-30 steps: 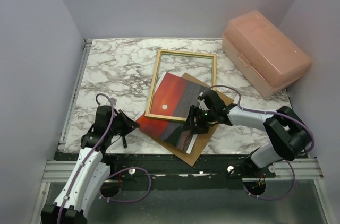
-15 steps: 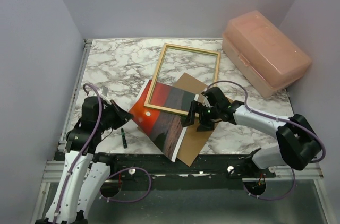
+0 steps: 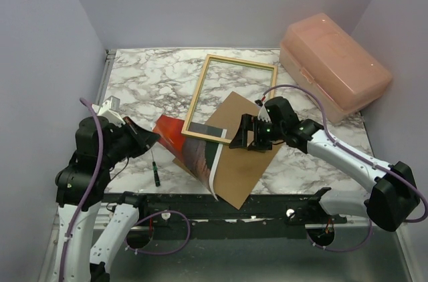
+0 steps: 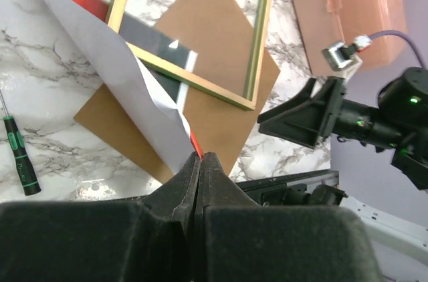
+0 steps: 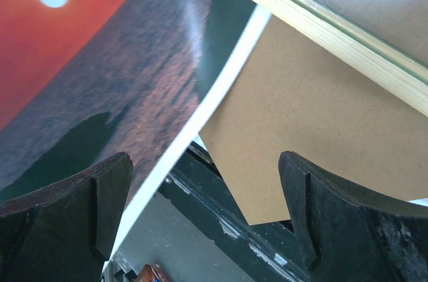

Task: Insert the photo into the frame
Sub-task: Turn over the photo at the center of the board.

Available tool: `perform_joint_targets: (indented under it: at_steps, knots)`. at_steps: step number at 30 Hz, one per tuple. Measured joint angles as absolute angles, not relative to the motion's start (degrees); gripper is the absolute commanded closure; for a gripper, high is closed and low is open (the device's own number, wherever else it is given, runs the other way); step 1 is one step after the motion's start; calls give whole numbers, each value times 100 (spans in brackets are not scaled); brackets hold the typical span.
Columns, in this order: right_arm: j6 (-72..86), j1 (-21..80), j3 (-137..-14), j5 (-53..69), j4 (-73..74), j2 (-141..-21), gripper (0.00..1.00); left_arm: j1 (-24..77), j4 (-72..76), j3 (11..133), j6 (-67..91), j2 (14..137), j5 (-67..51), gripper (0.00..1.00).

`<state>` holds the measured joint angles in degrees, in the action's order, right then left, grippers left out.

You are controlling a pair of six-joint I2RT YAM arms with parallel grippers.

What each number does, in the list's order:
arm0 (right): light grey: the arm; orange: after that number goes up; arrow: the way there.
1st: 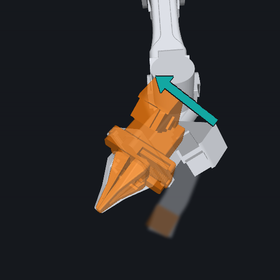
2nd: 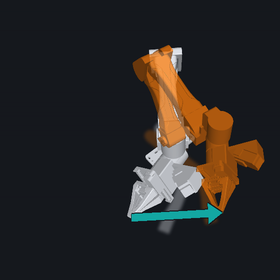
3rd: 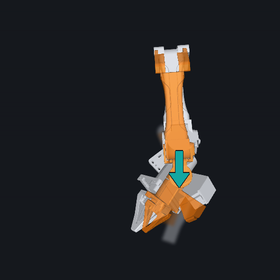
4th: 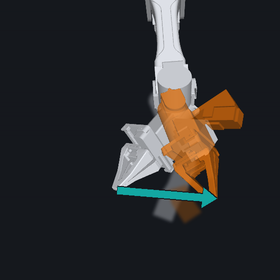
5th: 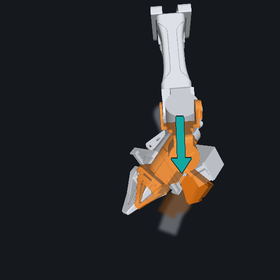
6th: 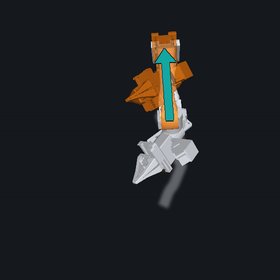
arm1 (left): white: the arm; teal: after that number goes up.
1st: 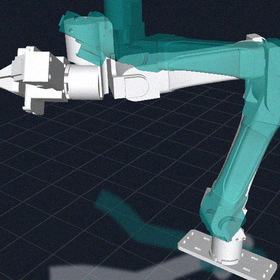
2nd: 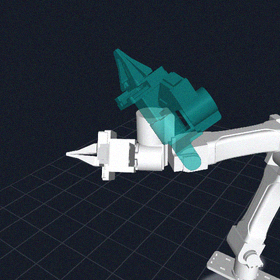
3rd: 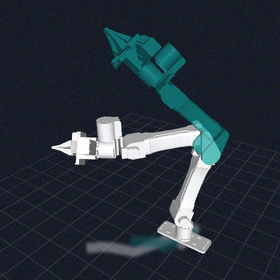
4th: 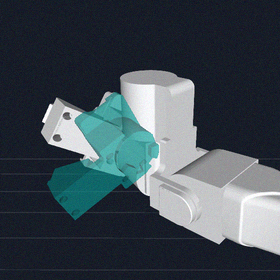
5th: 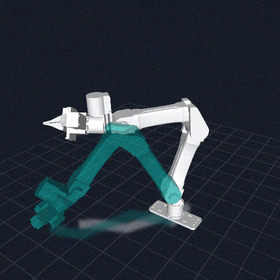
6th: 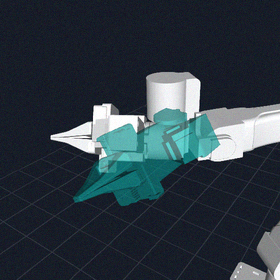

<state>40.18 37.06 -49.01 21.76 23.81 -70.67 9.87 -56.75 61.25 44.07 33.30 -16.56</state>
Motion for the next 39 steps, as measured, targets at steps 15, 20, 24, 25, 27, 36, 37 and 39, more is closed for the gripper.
perform_joint_targets:
  at_steps: [15,20,24,25,27,36,37,39]
  knots:
    - [3879,3706,-4901,2235,2495,-6884,0,987,-6217,8836,3898,4062,-1822,100]
    - [3774,3706,-5054,2353,2488,-6558,0,987,-6014,8866,3881,4228,-2215,100]
    - [3623,3706,-5271,2502,2410,-6285,0,987,-5948,9142,3876,4626,-2399,100]
    - [3586,3706,-5301,2558,2368,-6208,0,987,-5927,9273,3876,4731,-2429,100]
    - [3527,3706,-5312,2674,2263,-6034,0,987,-5833,9459,3881,4873,-2502,100]
    - [3444,3706,-5312,3048,1831,-5747,0,1625,-5057,9164,4145,5019,-2696,100]
    - [3444,3706,-5312,3044,1815,-5747,0,1785,-4978,9148,4160,5076,-2668,100]
    - [3446,3706,-5312,3017,1809,-5749,0,2139,-4777,9030,4174,5212,-2567,100]
